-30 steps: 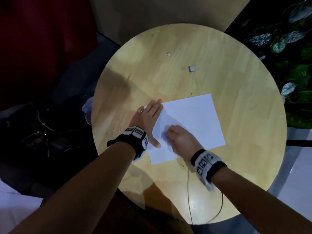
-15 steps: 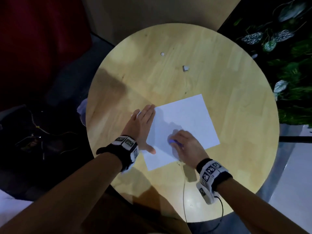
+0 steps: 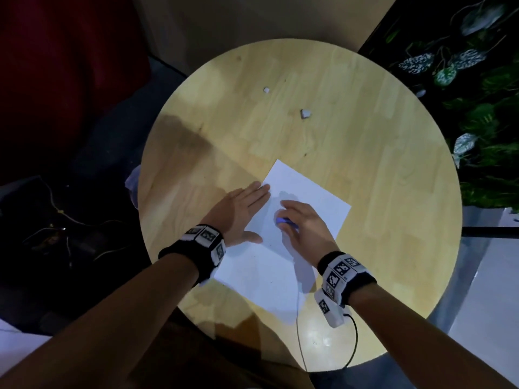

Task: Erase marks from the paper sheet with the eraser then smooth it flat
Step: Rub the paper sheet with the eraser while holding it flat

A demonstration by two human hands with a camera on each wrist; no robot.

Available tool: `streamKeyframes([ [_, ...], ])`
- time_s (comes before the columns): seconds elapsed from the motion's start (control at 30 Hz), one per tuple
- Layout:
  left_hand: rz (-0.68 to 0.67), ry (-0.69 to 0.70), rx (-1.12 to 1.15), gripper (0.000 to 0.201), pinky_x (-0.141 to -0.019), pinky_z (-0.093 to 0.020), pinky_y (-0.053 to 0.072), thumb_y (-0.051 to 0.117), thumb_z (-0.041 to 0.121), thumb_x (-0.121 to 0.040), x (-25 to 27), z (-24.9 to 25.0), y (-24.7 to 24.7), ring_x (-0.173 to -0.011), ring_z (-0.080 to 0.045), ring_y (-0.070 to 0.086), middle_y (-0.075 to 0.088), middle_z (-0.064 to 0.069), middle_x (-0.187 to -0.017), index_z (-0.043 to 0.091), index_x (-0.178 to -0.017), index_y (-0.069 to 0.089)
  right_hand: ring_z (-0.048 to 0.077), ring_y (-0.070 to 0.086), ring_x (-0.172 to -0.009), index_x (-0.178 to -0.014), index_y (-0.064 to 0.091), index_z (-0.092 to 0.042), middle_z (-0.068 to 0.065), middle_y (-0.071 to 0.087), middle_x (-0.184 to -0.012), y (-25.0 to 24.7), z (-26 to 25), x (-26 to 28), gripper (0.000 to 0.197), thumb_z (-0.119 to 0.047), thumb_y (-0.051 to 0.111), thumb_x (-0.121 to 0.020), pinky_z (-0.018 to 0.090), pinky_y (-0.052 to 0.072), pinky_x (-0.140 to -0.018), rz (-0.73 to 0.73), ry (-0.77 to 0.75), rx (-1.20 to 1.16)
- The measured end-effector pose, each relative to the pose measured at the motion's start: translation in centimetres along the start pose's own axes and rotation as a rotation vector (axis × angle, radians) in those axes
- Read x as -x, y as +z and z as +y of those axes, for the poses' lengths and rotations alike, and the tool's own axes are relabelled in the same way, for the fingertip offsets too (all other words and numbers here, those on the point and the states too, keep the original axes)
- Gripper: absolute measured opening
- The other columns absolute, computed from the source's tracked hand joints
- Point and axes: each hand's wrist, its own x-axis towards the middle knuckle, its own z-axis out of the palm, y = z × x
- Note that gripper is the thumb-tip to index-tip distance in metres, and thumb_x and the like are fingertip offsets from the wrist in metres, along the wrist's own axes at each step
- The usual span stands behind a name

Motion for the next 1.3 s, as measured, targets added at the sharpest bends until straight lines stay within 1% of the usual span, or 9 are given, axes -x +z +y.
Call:
streamKeyframes([
  [0.13, -0.067, -0.033, -0.136, 0.11, -0.123, -0.038, 0.001, 0.054, 0.073, -0.083, -0.6, -0.2, -0.1, -0.153, -0.016, -0.01, -0.013, 0.003, -0.166, 0.016, -0.16, 0.001, 0.02, 0.052, -0.084, -0.101, 0.07, -0.01, 0.003, 0.057, -0.092, 0.1, -0.8, -1.5, 0.013, -0.011, 0.063, -0.09, 0.023, 0.041, -0.077, -0.002, -0.044, 0.039],
  [0.33, -0.145, -0.07, -0.175, 0.131, -0.124, -0.038, 0.0, 0.062, 0.081, -0.069, -2.2, -0.4, -1.0, -0.152, -0.016, -0.016, -0.02, 0.004, -0.165, 0.017, -0.159, -0.008, 0.029, 0.057, -0.09, -0.102, 0.071, -0.011, 0.008, 0.062, -0.095, 0.9, -1.3, -4.9, 0.016, -0.014, 0.062, -0.089, 0.036, 0.049, -0.08, 0.109, 0.122, 0.056],
  [0.47, -0.134, -0.103, -0.184, 0.133, -0.122, -0.035, 0.001, 0.066, 0.08, -0.066, -2.3, -0.3, -0.9, -0.152, -0.016, -0.013, -0.017, 0.004, -0.165, 0.016, -0.159, -0.003, 0.027, 0.056, -0.084, -0.098, 0.071, -0.009, 0.007, 0.061, -0.09, 1.9, -3.3, 0.0, 0.013, -0.007, 0.064, -0.087, 0.034, 0.048, -0.075, 0.006, -0.052, 0.03],
  [0.57, -0.13, -0.114, -0.169, 0.132, -0.122, -0.035, 0.002, 0.065, 0.08, -0.067, -2.5, -0.2, -1.0, -0.152, -0.016, -0.012, -0.018, 0.003, -0.165, 0.016, -0.159, -0.004, 0.028, 0.057, -0.082, -0.094, 0.072, -0.009, 0.009, 0.062, -0.089, 0.5, -2.6, -1.7, 0.013, -0.004, 0.067, -0.084, 0.034, 0.051, -0.07, -0.085, -0.14, 0.092],
  [0.73, -0.153, -0.131, -0.173, 0.132, -0.123, -0.037, 0.003, 0.063, 0.081, -0.068, -2.7, 0.2, -1.2, -0.152, -0.018, -0.013, -0.02, 0.002, -0.165, 0.016, -0.159, -0.007, 0.032, 0.059, -0.084, -0.095, 0.073, -0.008, 0.012, 0.063, -0.089, 0.4, -1.2, -5.2, 0.014, -0.007, 0.064, -0.085, 0.034, 0.049, -0.077, 0.122, 0.112, 0.107],
  [0.93, -0.159, -0.15, -0.184, 0.132, -0.122, -0.037, 0.004, 0.066, 0.078, -0.069, -2.8, 0.5, -1.5, -0.152, -0.018, -0.013, -0.02, 0.001, -0.165, 0.013, -0.159, -0.006, 0.032, 0.057, -0.075, -0.088, 0.071, -0.009, 0.01, 0.061, -0.084, -0.4, -2.9, -2.7, 0.015, 0.0, 0.068, -0.076, 0.035, 0.052, -0.066, -0.146, -0.159, 0.153],
  [1.1, -0.182, -0.153, -0.195, 0.132, -0.123, -0.038, 0.003, 0.065, 0.078, -0.07, -2.8, 0.7, -1.5, -0.152, -0.019, -0.014, -0.021, 0.001, -0.164, 0.015, -0.158, -0.01, 0.033, 0.058, -0.085, -0.095, 0.072, -0.006, 0.013, 0.061, -0.091, -0.4, -1.4, -5.7, 0.015, -0.009, 0.061, -0.087, 0.04, 0.052, -0.073, 0.1, 0.101, 0.156],
  [1.2, -0.165, -0.169, -0.193, 0.133, -0.122, -0.038, 0.004, 0.065, 0.078, -0.069, -2.8, 0.7, -1.4, -0.152, -0.018, -0.013, -0.021, 0.0, -0.164, 0.013, -0.158, -0.008, 0.031, 0.056, -0.077, -0.091, 0.071, -0.007, 0.009, 0.059, -0.085, 0.5, -3.7, -0.8, 0.011, -0.003, 0.064, -0.083, 0.038, 0.051, -0.064, -0.038, -0.058, 0.106],
  [1.3, -0.174, -0.168, -0.201, 0.132, -0.122, -0.038, 0.003, 0.064, 0.078, -0.07, -2.7, 0.7, -1.5, -0.152, -0.018, -0.014, -0.022, 0.0, -0.164, 0.013, -0.158, -0.009, 0.032, 0.056, -0.076, -0.089, 0.071, -0.007, 0.01, 0.059, -0.084, -0.8, -3.1, -2.3, 0.011, -0.002, 0.064, -0.082, 0.038, 0.052, -0.063, -0.116, -0.105, 0.143],
])
